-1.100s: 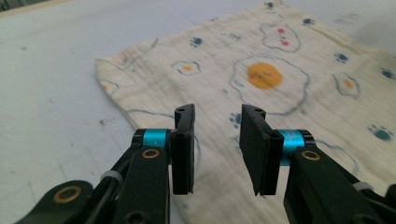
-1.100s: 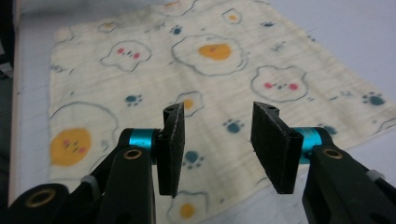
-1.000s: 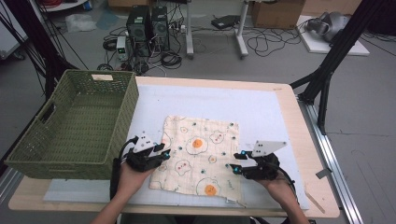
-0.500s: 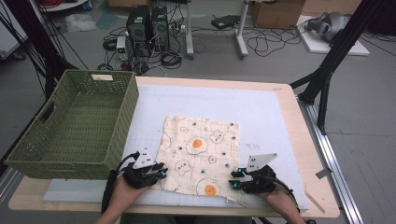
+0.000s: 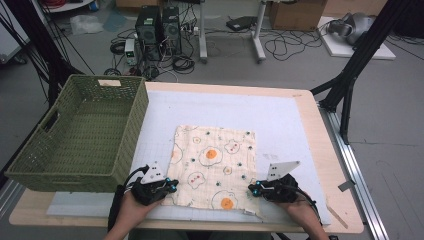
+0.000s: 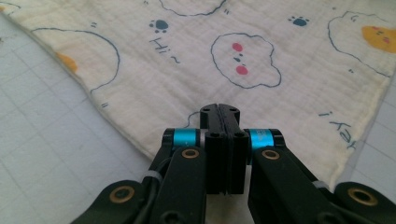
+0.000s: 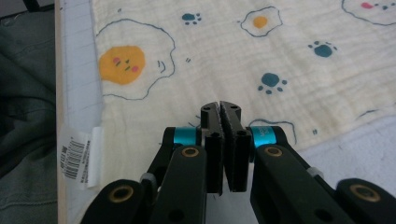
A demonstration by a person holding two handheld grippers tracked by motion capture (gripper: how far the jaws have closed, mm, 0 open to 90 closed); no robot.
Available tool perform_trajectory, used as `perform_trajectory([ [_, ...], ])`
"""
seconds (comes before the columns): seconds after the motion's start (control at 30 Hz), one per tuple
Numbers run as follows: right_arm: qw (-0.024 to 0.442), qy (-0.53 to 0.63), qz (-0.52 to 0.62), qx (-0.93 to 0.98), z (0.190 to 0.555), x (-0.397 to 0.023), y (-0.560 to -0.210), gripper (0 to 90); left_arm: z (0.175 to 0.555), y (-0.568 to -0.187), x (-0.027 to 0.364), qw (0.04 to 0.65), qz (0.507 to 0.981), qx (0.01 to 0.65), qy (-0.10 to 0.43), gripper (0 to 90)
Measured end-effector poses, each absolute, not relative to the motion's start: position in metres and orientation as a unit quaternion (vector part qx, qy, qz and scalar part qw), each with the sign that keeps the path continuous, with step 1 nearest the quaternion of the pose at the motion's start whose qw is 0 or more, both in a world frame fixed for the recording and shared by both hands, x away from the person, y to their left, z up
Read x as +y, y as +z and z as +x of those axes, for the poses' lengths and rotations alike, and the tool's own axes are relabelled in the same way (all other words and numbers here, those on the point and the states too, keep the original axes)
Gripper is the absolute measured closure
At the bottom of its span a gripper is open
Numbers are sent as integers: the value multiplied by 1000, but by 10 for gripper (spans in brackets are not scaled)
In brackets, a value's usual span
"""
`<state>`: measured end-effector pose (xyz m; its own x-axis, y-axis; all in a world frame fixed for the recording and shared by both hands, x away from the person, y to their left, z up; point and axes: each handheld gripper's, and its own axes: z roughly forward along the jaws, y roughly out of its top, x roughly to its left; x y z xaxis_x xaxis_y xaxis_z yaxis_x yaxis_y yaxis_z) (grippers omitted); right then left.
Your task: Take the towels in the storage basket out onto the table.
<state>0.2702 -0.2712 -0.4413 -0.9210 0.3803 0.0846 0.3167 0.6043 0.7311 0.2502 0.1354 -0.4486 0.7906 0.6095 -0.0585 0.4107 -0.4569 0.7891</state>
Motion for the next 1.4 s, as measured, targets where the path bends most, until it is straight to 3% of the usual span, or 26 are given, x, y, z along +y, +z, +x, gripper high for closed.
perform_trajectory([
  [0.2,38,411,195,890,265,-277,-441,879,244,-446,134,428,847,292,119,886],
  [0.47,49,459,214,861,264,-274,-431,652,252,-440,138,464,824,301,121,745],
  [0.9,78,467,241,847,270,-271,-428,398,262,-436,141,490,804,309,135,548],
  [1.17,91,463,251,846,273,-273,-428,308,265,-436,142,493,799,315,140,485],
  [1.4,95,463,259,842,274,-273,-427,295,265,-435,144,496,795,318,143,465],
])
